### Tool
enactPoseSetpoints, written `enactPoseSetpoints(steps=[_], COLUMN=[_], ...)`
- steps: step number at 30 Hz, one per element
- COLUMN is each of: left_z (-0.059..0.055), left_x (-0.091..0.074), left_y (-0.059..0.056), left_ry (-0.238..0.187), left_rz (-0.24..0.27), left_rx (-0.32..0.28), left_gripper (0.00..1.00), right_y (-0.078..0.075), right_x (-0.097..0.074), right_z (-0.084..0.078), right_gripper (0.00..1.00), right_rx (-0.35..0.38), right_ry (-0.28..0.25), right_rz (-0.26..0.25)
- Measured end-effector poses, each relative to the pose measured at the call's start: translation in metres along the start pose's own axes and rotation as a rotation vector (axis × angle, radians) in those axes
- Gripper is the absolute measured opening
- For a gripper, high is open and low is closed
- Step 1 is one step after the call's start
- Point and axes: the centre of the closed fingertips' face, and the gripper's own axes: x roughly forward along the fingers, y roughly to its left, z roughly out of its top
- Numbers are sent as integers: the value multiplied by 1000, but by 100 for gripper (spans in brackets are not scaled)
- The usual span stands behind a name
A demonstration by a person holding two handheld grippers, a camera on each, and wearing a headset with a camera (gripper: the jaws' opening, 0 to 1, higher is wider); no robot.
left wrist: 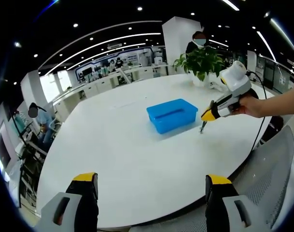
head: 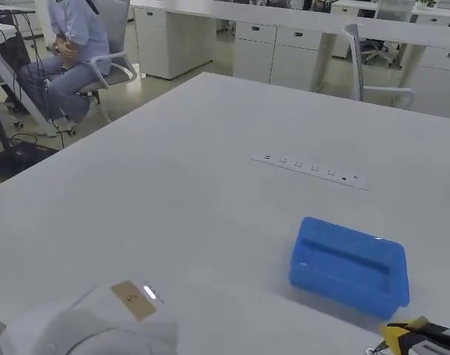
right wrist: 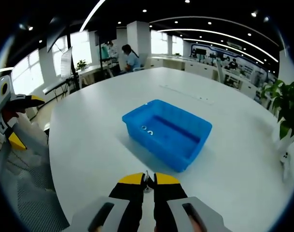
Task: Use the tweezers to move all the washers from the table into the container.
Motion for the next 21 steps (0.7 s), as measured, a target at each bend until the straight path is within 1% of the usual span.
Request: enactPoseSetpoints(steps=[4,6,11,13,21], left_z=[-1,0,0,1,1], left_x=[0,0,-1,-1,-2], left_y=[0,0,1,2,1], left_ry=[3,0,-1,-3,-9], left_rz=[0,0,3,4,0], left_rx=[2,2,2,3,0], left_gripper=[94,94,94,94,94], right_y=[1,0,1,2,6], right_x=[1,1,1,-1,-8], right_z=[1,1,2,6,16], right_gripper=[2,2,2,2,2], right_rx=[-14,-25,0,16,29], right_ry=[5,14,29,23,17], right_rz=[2,-6,15,24,53])
